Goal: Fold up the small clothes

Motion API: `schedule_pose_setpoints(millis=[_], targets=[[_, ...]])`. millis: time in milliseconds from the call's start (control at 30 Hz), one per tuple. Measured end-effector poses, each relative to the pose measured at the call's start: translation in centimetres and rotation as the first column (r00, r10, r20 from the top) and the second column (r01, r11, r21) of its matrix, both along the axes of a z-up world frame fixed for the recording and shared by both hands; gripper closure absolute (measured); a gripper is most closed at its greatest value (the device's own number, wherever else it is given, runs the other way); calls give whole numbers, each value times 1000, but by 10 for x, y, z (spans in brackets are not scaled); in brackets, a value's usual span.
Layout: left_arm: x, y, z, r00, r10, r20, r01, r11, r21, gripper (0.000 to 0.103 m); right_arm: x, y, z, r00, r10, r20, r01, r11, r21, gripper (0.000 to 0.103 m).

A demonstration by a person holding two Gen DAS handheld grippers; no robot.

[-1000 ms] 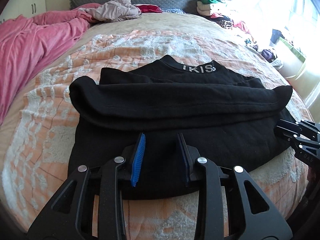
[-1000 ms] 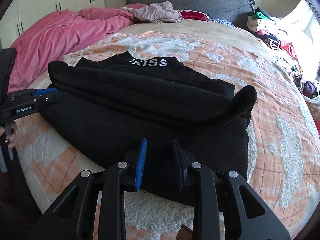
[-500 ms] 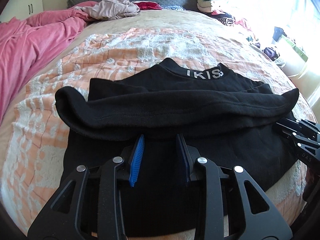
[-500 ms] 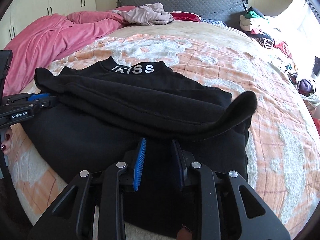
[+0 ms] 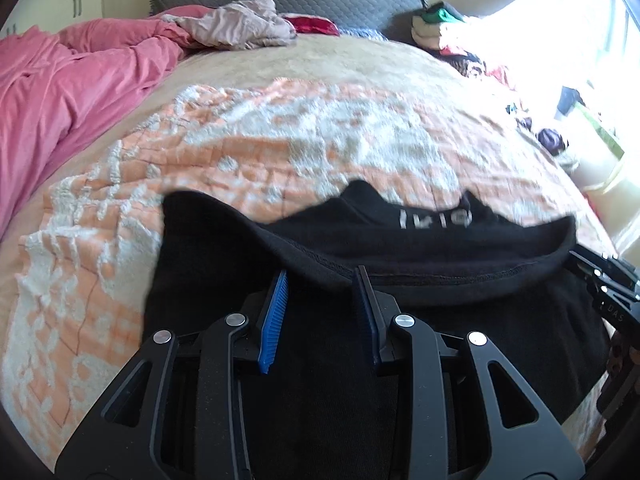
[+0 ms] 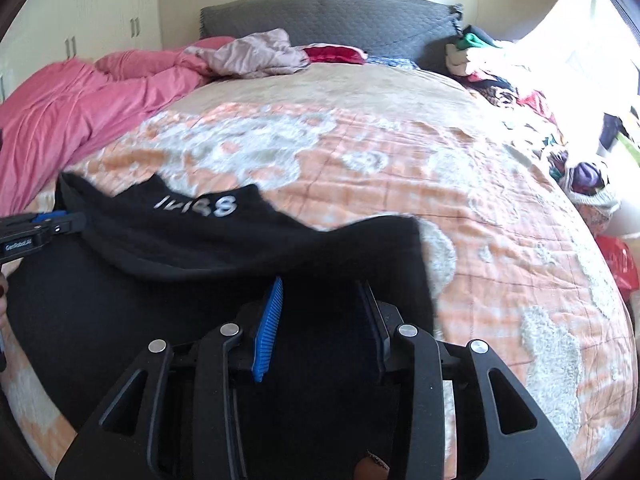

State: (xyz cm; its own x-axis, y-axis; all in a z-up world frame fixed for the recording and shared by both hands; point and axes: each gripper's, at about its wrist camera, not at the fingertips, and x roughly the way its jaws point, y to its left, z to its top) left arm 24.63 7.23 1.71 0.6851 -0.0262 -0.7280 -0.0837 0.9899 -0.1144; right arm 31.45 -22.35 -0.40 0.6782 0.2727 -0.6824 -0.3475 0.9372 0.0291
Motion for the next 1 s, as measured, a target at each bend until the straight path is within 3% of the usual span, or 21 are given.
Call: schedule_pose_setpoints(millis=[200, 433, 467, 600, 733, 833, 900, 1000], targets=[[-14, 39, 25, 989, 107, 98, -102, 993, -52, 76, 10, -37, -1, 995, -90, -48, 93, 994, 57, 57], [-12, 82, 4, 984, 177, 10, -177, 983, -40, 71, 20, -41, -13, 989, -87, -119, 97, 992, 78, 50], [-11, 87, 1, 985, 174, -1, -174, 984, -45, 66, 20, -41, -15, 988, -87, -125, 96, 993, 74, 50], [-4, 93, -11, 988, 150, -47, -154, 982, -105, 64, 25, -41, -19, 985, -83, -150, 96, 992, 87, 50], [5, 93, -20, 989, 130, -70, -137, 984, -112, 58, 31, -45, -21, 983, -80, -167, 100, 989, 112, 50], [9, 92, -29, 990, 113, -85, -122, 985, -121, 59, 33, -45, -25, 979, -48, -197, 78, 987, 144, 65], [9, 91, -31, 992, 99, -74, -108, 985, -131, 81, 32, -43, -24, 980, -38, -198, 70, 985, 159, 78], [5, 85, -27, 994, 93, -53, -98, 990, -101, 98, 27, -41, -17, 984, -37, -172, 61, 989, 137, 95]])
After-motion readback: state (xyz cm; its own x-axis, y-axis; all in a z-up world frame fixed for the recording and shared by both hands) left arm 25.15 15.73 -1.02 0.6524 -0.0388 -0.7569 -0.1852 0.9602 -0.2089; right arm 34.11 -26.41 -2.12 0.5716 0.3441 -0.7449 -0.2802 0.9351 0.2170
